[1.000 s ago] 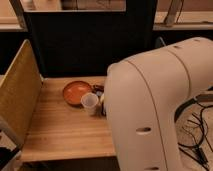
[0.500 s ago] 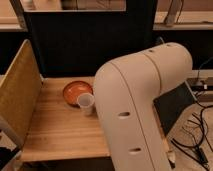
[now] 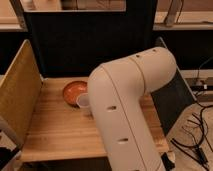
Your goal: Place the eraser in the ceramic cup
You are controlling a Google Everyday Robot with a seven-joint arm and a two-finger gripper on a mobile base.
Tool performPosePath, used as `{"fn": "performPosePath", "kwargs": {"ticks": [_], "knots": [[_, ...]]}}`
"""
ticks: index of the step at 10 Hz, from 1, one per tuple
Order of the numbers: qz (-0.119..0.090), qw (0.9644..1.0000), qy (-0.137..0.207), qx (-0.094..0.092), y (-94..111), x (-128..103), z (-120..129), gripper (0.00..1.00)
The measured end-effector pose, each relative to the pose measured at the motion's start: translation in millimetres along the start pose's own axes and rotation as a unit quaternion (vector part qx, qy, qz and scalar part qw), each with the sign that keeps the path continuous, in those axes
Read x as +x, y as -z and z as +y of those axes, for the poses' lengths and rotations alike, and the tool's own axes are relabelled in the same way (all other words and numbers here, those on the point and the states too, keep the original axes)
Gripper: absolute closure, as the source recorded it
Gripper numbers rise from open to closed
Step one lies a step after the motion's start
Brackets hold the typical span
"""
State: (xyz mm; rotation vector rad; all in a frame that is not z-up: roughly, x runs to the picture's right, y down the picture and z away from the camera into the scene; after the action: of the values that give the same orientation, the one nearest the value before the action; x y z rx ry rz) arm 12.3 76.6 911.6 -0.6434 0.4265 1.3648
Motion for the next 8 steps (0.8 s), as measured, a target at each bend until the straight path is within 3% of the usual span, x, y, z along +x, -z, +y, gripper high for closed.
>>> {"fn": "performPosePath", "kwargs": {"ticks": [2, 5, 8], "knots": [[0.002, 0.9998, -0.021, 0.003, -9.5, -12.7, -7.6, 0.23], [0.005, 0.9993, -0.035, -0.008, -19.1, -22.0, -4.6, 0.54], [0.003, 0.9993, -0.038, -0.007, -14.9, -21.3, -10.3, 0.82]]}}
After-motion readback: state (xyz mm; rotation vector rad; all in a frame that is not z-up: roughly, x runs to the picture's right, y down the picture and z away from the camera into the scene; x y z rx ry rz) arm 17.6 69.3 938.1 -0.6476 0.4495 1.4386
